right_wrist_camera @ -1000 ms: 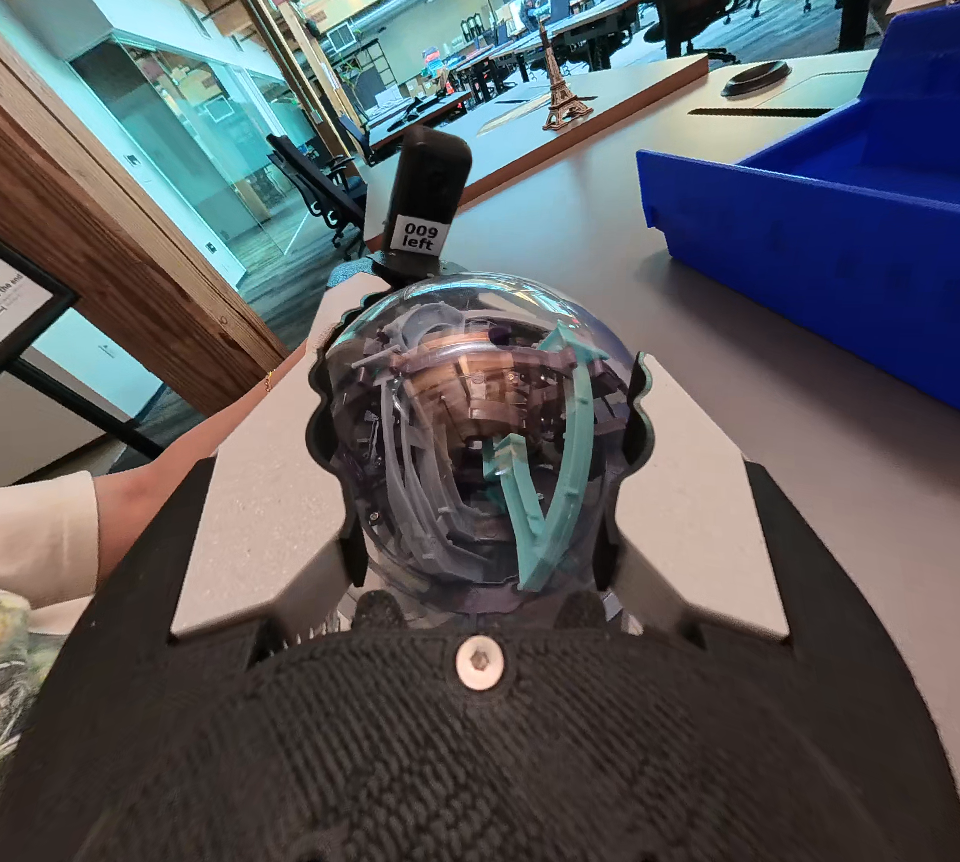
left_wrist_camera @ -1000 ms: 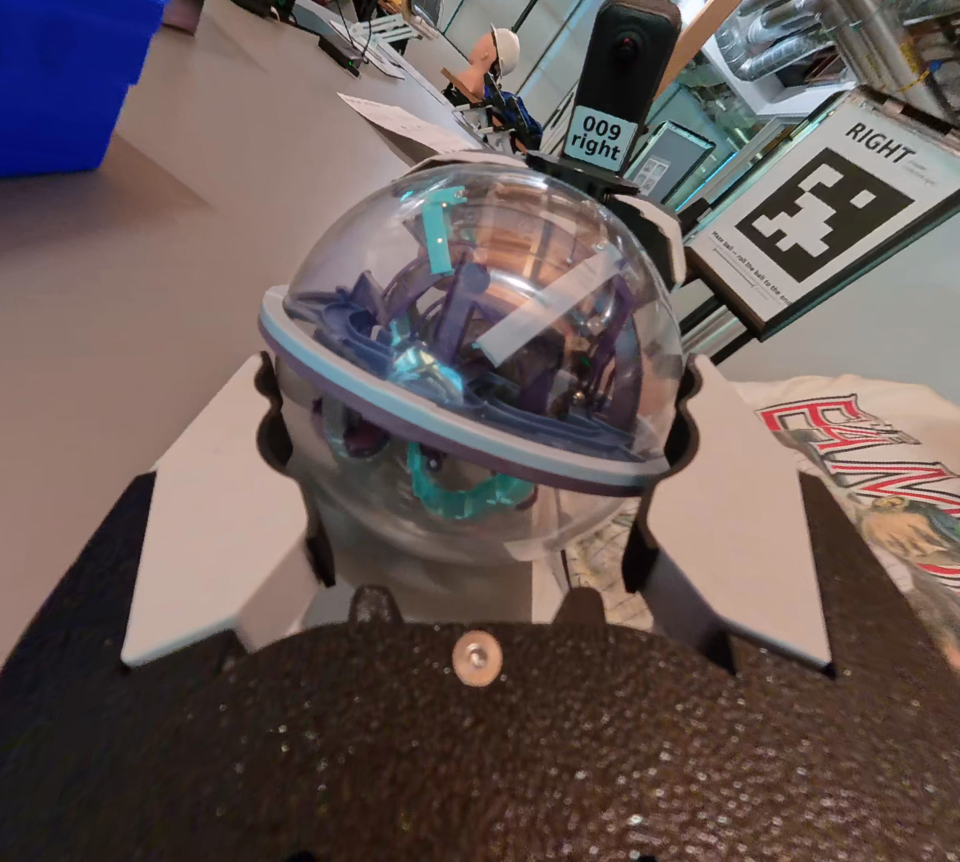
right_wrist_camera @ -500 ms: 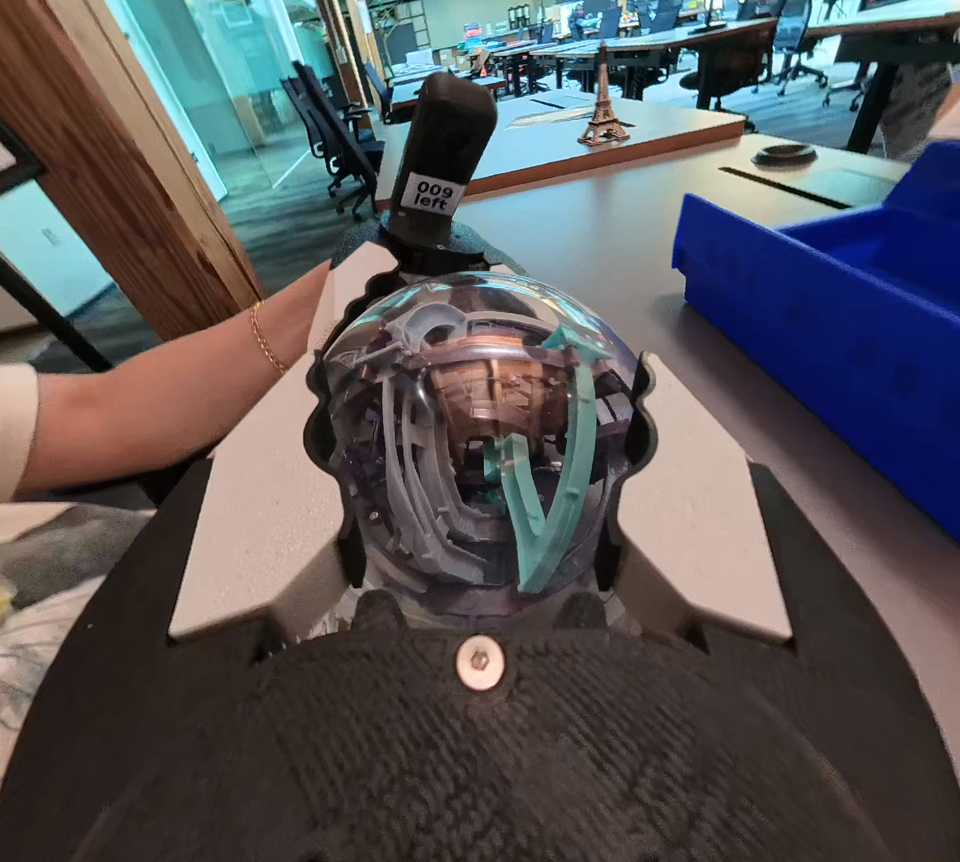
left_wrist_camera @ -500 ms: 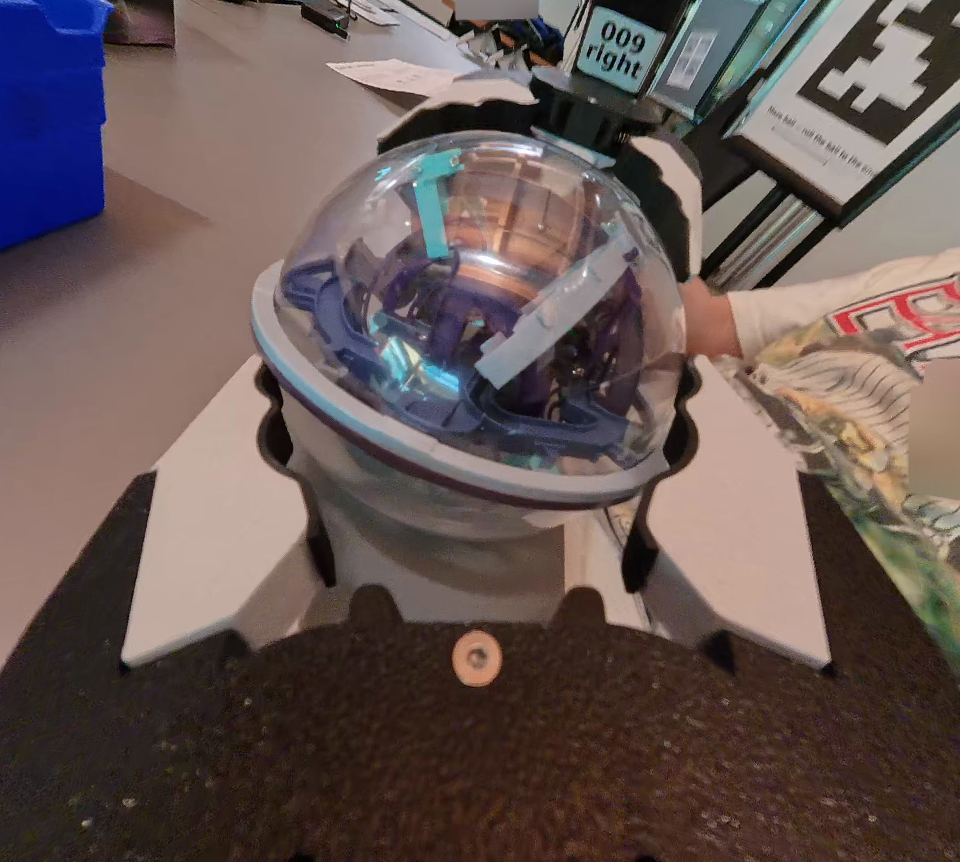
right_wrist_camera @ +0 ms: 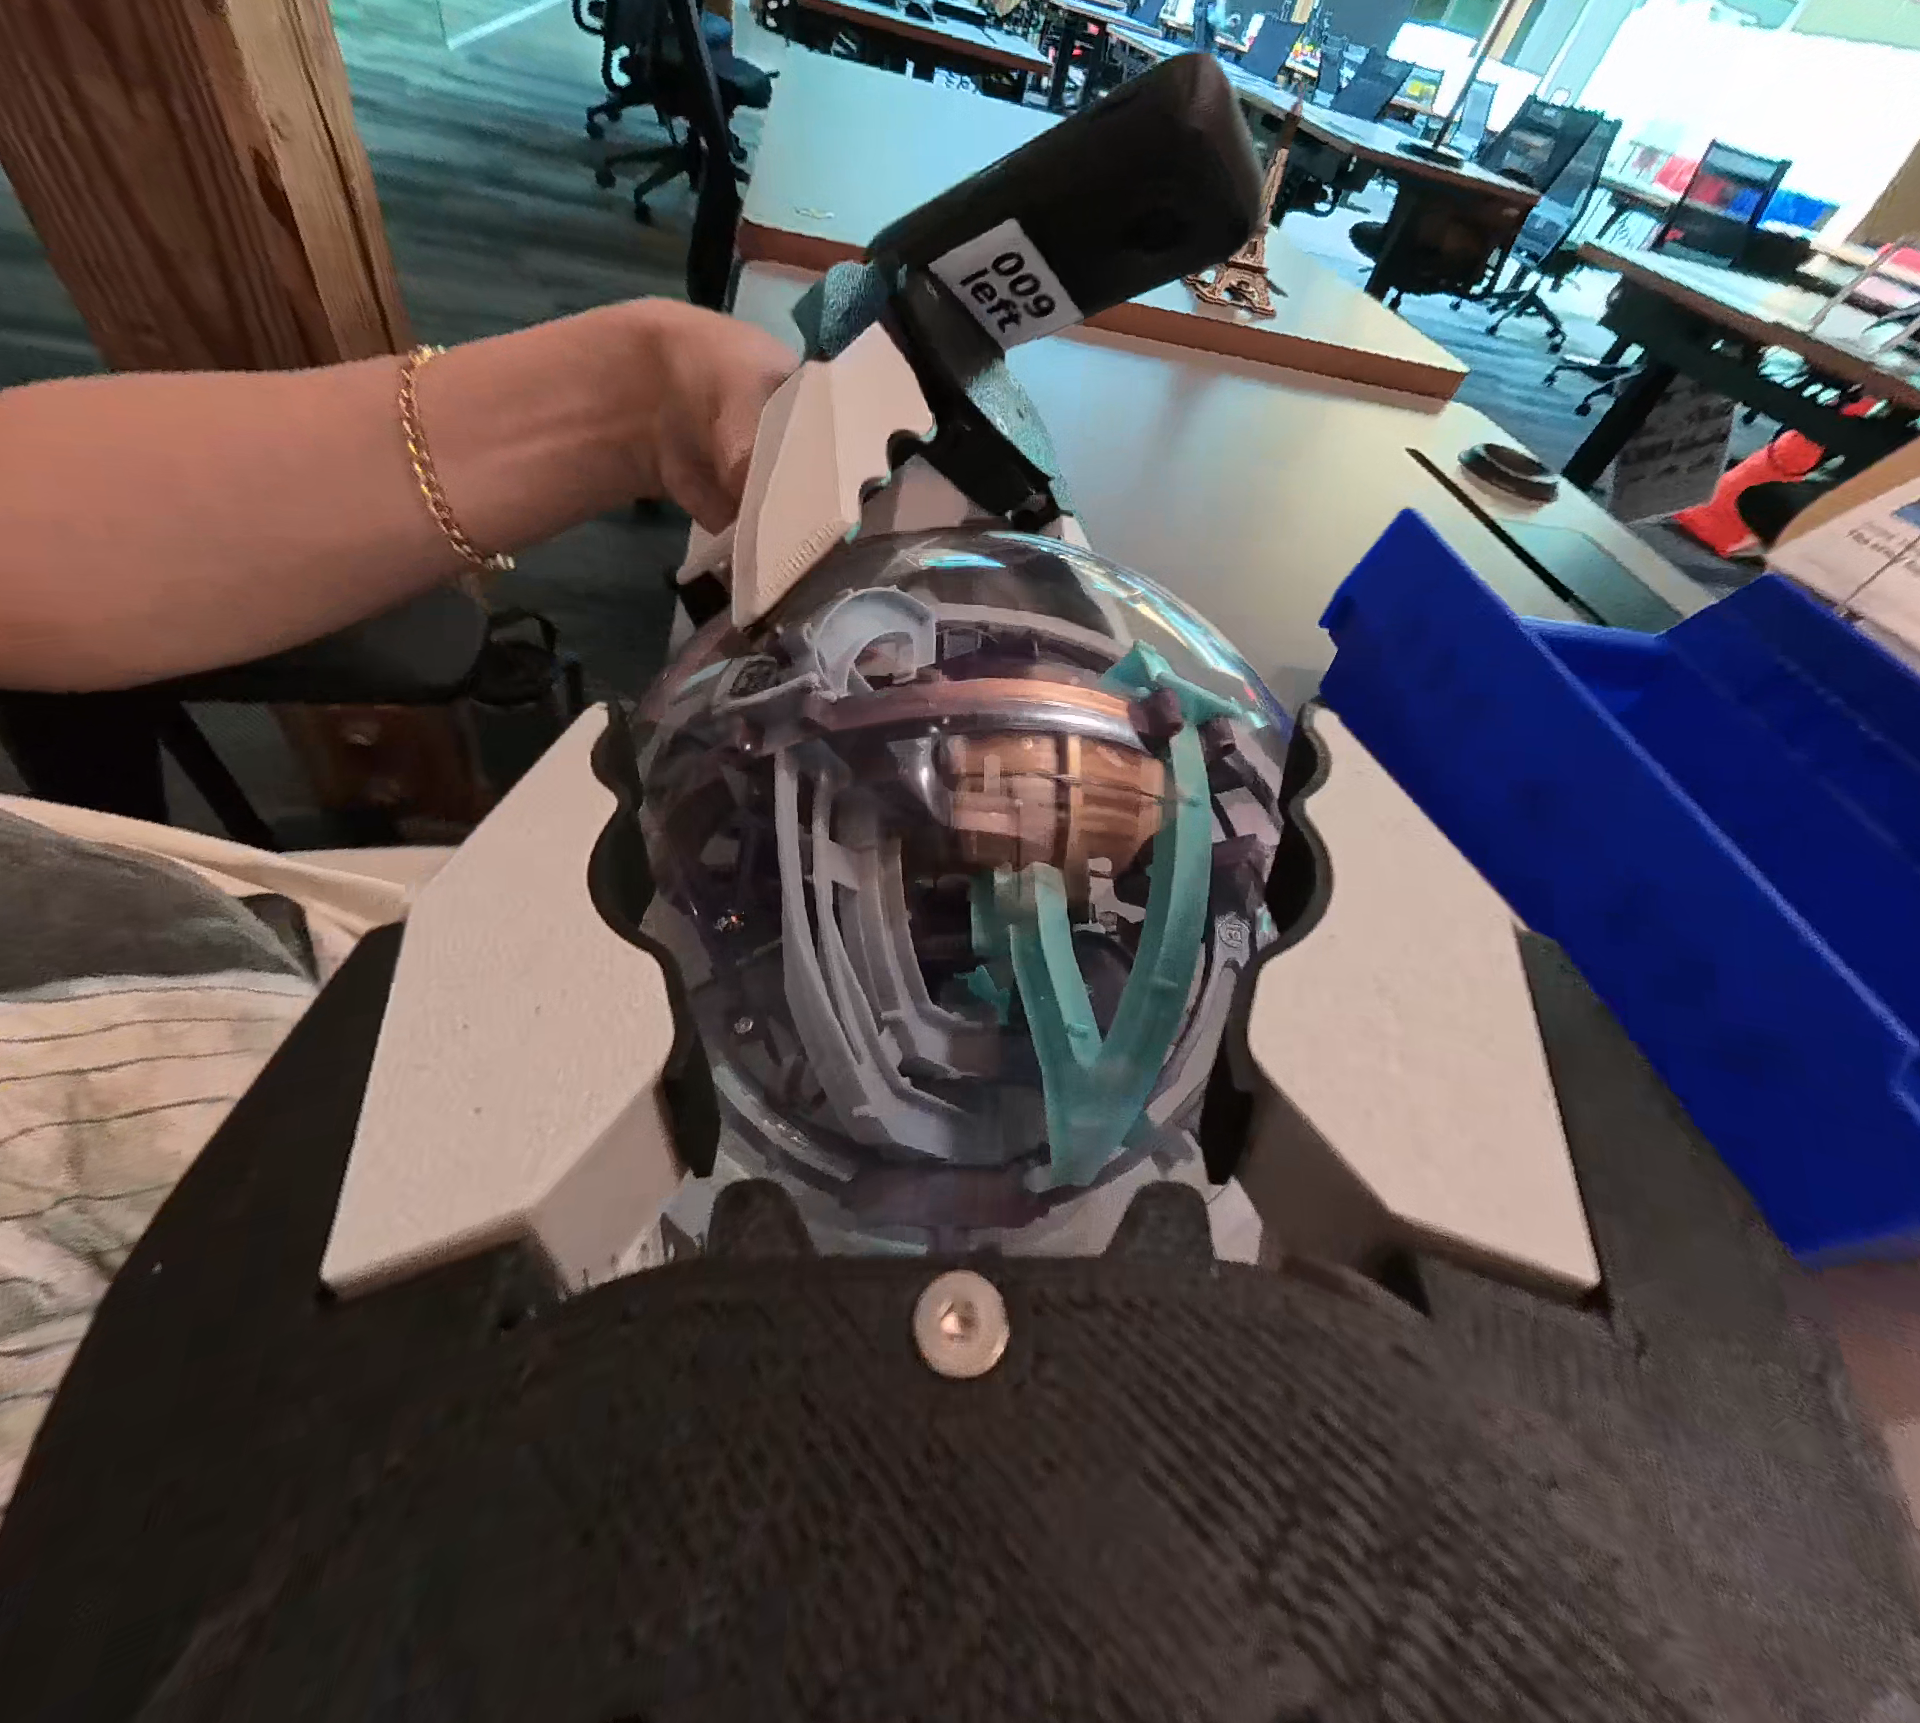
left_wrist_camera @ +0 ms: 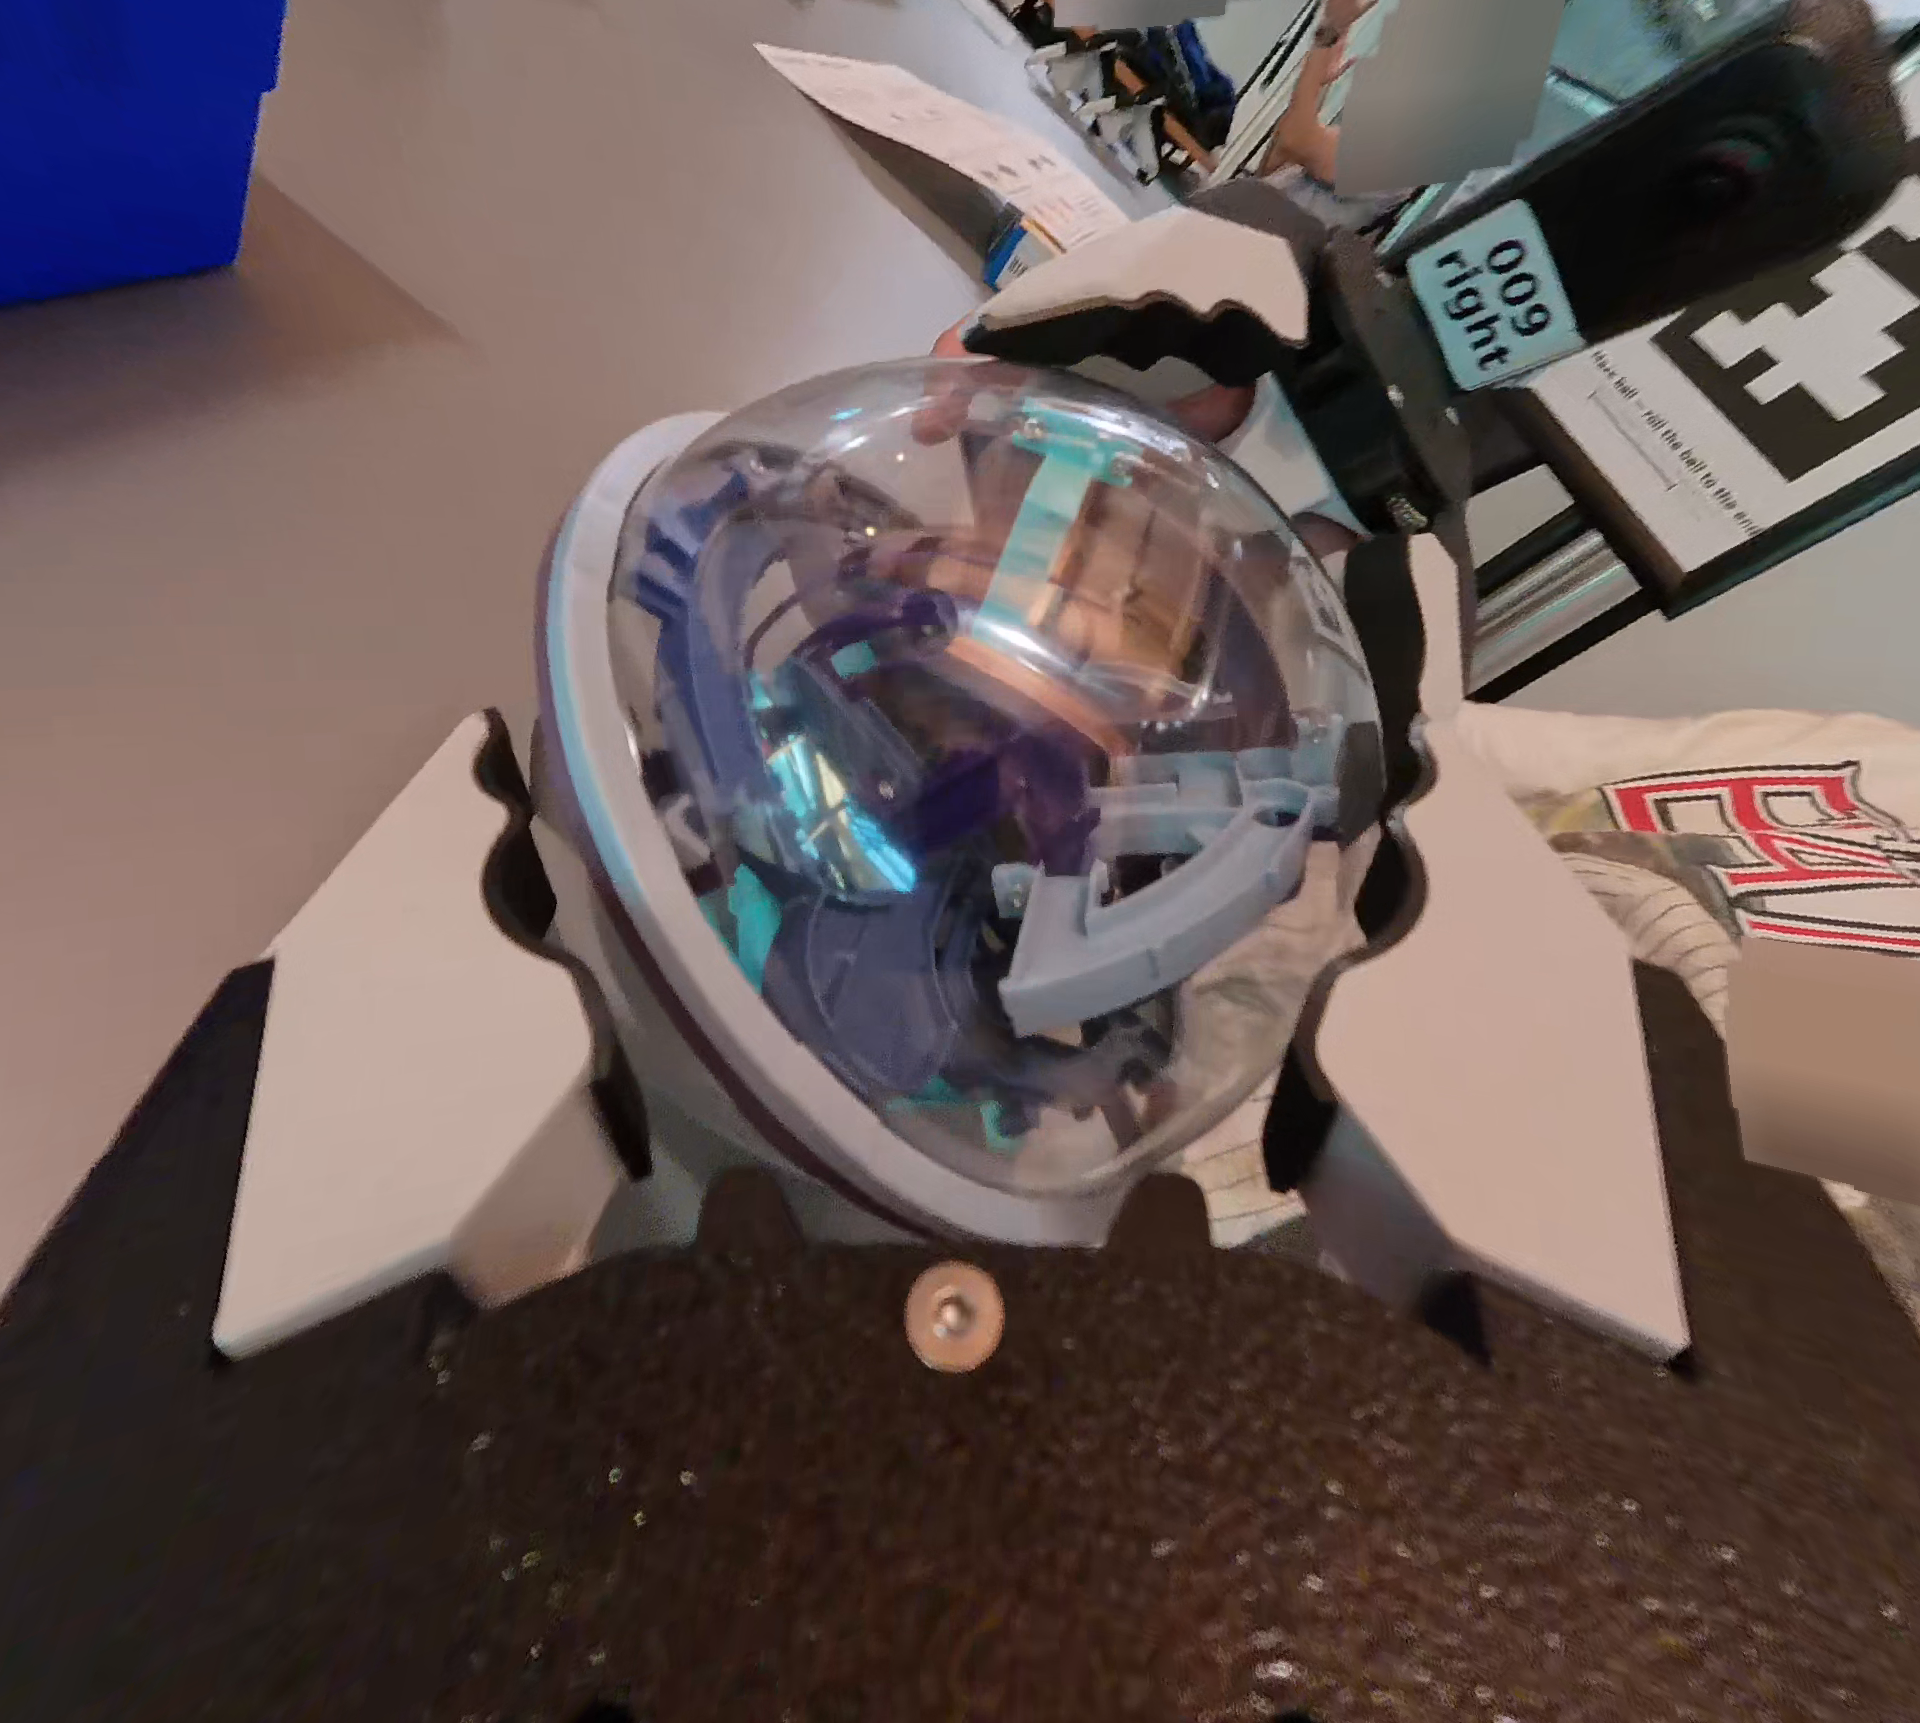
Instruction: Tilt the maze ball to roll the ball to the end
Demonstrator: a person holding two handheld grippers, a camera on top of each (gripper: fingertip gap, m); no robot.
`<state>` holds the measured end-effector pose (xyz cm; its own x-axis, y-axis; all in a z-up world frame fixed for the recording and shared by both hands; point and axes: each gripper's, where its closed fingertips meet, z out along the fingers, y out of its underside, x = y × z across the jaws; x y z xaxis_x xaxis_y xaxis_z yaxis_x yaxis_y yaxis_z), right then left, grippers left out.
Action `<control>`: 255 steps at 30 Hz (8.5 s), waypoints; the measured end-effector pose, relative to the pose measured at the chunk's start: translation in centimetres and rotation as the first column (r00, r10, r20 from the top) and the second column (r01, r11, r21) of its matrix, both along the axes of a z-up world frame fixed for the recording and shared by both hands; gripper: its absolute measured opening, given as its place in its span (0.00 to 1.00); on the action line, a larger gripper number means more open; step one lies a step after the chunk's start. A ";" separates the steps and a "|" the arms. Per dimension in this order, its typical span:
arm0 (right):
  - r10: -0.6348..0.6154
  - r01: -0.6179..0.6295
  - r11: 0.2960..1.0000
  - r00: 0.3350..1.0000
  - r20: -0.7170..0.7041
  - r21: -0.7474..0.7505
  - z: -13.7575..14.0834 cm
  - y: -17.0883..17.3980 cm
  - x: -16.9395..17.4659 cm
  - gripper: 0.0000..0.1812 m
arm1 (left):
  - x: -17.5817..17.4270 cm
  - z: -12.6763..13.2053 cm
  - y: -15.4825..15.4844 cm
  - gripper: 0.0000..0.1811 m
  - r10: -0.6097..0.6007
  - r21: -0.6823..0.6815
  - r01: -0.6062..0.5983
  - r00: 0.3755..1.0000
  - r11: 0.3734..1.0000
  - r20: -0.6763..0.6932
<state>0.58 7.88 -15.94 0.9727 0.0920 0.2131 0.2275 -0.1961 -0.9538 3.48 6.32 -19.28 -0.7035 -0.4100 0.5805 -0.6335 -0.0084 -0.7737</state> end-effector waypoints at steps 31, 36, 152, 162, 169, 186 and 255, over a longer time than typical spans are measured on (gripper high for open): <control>-0.077 0.052 0.995 0.950 -0.304 -0.088 -1.8 -3.2 4.1 0.74 | 2.5 0.1 -1.1 0.86 0.114 -0.104 -0.123 0.990 0.987 -0.087; -0.067 0.043 0.995 0.959 -0.276 -0.093 -1.8 -2.1 3.1 0.76 | 2.9 0.1 -0.9 0.86 0.174 -0.112 -0.195 0.969 0.974 -0.177; -0.066 -0.007 0.965 0.959 -0.274 -0.260 -3.6 -8.6 4.2 0.52 | 2.9 -0.1 -2.3 0.87 0.207 0.167 -0.238 0.961 0.957 0.183; -0.164 0.088 0.952 0.955 -0.245 -0.294 -4.3 -8.5 5.9 0.61 | 4.0 -0.5 -3.3 0.86 0.057 0.390 -0.231 0.911 0.891 0.409; -0.196 0.092 0.903 0.958 -0.211 -0.420 -6.8 -9.8 6.2 0.59 | 4.5 -0.4 -5.0 0.86 -0.124 0.561 -0.123 0.916 0.819 0.382; -0.030 0.038 0.989 0.998 0.056 -0.146 -2.2 -8.2 5.5 0.74 | 3.6 -0.1 -7.4 0.86 -0.369 0.664 -0.035 0.809 0.747 0.458; 0.028 -0.012 0.993 0.990 0.140 -0.115 -1.5 -9.5 4.4 0.78 | 3.0 -1.6 -8.0 0.87 -0.552 0.720 0.017 0.653 0.694 0.518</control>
